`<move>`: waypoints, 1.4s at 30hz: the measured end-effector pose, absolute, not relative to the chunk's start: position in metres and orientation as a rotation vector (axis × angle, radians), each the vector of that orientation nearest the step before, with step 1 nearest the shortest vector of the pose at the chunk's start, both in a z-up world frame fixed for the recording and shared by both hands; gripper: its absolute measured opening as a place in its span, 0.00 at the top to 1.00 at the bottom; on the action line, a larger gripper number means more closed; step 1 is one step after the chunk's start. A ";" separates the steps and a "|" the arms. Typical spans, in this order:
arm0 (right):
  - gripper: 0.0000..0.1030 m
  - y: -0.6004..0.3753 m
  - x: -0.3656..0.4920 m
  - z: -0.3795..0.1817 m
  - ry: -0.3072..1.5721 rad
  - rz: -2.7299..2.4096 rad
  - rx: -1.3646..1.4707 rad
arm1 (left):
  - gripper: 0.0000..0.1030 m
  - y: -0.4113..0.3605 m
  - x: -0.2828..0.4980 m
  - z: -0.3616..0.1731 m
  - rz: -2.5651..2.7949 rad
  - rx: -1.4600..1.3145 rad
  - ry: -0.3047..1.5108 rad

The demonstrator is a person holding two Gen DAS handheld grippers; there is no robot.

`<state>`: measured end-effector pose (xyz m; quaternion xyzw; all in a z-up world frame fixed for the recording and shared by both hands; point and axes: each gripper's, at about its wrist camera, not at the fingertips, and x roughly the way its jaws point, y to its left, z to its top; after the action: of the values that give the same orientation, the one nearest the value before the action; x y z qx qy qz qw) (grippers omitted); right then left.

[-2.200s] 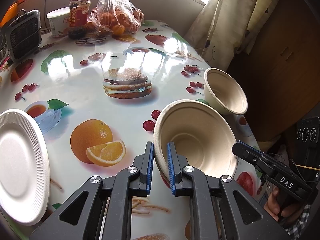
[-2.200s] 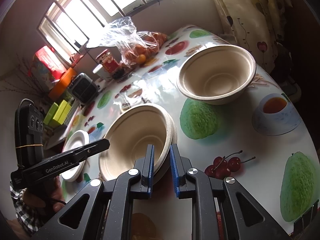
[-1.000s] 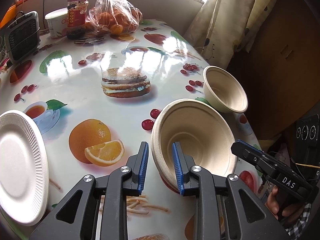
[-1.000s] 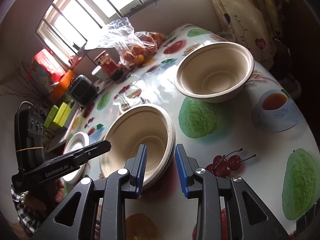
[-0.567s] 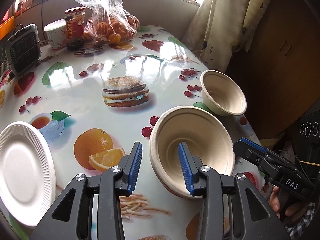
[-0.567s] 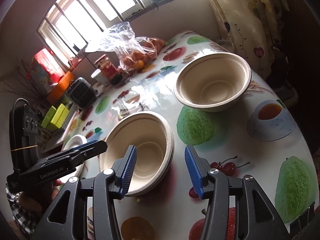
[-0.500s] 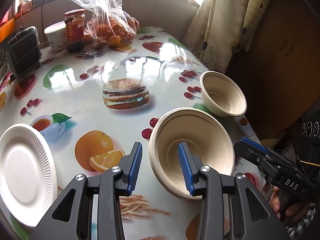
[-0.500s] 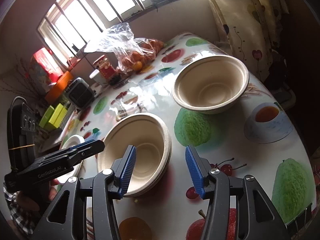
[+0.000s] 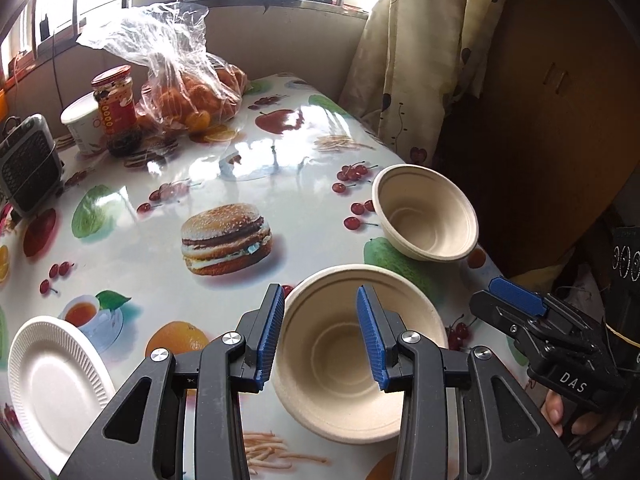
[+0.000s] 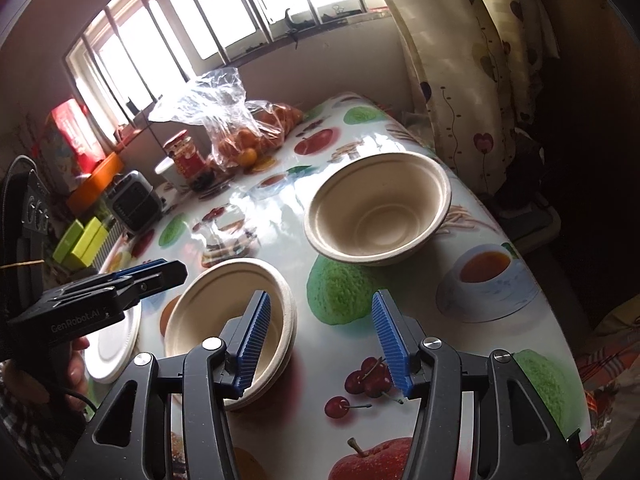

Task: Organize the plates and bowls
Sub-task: 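Withdraw both open tools and move them to the nested beige bowls, then close the left tool on a beige bowl rim while the right tool closes on another rim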

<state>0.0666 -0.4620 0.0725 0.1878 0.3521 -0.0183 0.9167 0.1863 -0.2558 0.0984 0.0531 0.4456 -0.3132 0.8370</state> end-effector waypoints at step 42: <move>0.65 -0.529 0.108 0.060 0.703 -0.236 0.344 | 0.62 -0.362 0.274 0.076 -0.735 0.131 1.003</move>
<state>0.1077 -0.5290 0.0603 0.1670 0.3420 -0.1145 0.9176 0.2741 -0.3621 0.0757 0.0614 0.4694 -0.3442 0.8108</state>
